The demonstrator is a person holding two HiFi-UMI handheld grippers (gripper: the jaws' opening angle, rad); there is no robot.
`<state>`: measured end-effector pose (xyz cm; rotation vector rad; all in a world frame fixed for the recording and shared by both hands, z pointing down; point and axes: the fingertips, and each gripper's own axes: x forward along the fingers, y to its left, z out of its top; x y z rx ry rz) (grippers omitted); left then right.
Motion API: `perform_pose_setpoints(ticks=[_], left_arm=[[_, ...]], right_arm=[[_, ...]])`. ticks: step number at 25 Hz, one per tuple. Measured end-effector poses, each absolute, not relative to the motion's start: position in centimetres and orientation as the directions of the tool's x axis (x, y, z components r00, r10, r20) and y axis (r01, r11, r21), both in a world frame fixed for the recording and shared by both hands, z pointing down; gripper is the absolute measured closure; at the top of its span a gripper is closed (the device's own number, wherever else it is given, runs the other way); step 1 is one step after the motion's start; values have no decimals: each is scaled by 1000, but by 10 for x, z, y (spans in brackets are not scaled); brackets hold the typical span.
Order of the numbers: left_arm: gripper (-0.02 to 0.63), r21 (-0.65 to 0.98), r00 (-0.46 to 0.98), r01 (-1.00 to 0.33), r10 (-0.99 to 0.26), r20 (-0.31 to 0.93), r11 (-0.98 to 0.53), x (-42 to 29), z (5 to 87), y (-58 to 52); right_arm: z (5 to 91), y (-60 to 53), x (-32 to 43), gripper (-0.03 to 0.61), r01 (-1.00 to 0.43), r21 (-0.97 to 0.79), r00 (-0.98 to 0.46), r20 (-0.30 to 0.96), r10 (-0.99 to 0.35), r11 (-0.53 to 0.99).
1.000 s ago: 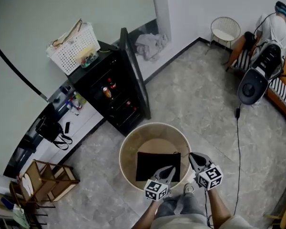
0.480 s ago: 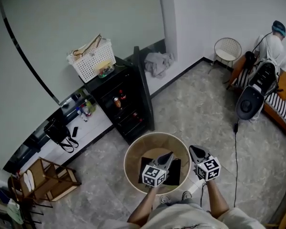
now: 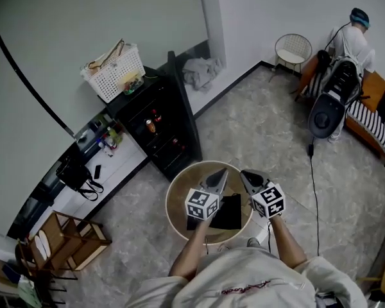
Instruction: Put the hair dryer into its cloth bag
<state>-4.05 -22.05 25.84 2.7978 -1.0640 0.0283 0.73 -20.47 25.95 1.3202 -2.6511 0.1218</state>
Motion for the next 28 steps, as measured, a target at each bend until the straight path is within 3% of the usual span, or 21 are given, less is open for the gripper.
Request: perform_pose_setpoints(ticks=[9,28], left_arm=[[583,131,774,-633,-626,90,-763,-35,265,-204],[583,158,714,-700,-691,117,-696,19,273,-91]], right_arm=[[259,-188,6,551,-808,-4,-580,176,-795,589],[264,-81,66,551,-760,-27,-642,193,-742,650]])
